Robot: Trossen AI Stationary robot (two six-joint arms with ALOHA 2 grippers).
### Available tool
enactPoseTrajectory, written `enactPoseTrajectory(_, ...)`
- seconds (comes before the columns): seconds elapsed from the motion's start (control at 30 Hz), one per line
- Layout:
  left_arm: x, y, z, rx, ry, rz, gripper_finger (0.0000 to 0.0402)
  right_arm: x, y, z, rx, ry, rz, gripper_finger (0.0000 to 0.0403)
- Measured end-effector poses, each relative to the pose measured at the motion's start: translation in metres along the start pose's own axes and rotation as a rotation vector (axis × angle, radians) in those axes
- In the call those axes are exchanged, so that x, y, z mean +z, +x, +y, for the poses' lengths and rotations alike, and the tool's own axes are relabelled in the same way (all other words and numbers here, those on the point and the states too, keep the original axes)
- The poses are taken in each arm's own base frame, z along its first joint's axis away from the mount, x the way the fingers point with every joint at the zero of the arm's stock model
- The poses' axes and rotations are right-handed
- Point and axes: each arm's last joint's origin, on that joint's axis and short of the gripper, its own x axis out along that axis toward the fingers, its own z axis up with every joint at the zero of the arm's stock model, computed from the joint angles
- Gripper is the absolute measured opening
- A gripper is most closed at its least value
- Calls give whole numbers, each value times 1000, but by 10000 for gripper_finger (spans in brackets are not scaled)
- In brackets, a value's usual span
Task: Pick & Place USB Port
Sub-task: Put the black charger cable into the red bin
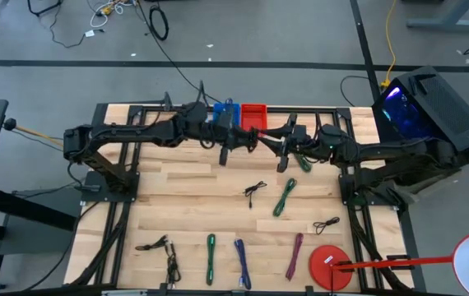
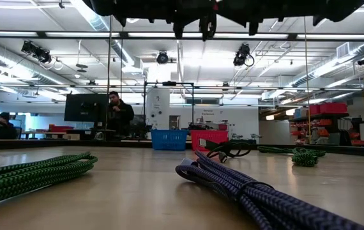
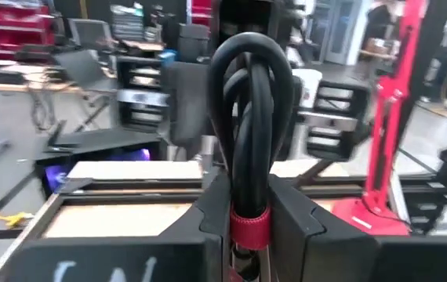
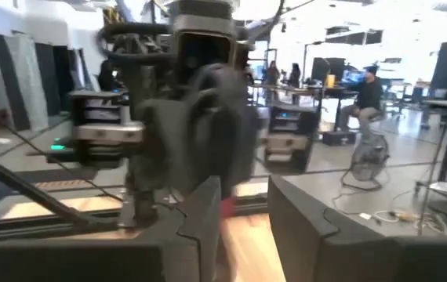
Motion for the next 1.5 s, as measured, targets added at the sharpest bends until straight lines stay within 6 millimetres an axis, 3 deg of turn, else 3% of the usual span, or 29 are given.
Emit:
enactPoseTrajectory(0.13, 8, -8, 4, 36, -2, -13, 56, 1, -2, 1, 54, 2, -4, 116)
enactPoseTrajectory(1.0, 5, -1, -17, 14, 25, 2, 56, 11, -1, 2, 69, 8, -126, 117)
enactPoseTrajectory(1.3, 6, -1, -17, 13, 21, -7, 56, 11, 24, 4, 81, 0, -111, 116)
enactPoseTrajectory(1.4, 6, -1, -17, 14, 19, -9, 56, 14, 25, 4, 62, -22, -112, 98)
enactPoseTrajectory(1.5, 7, -1, -17, 9, 19, -7, 56, 15, 26, 5, 95, -41, -117, 37)
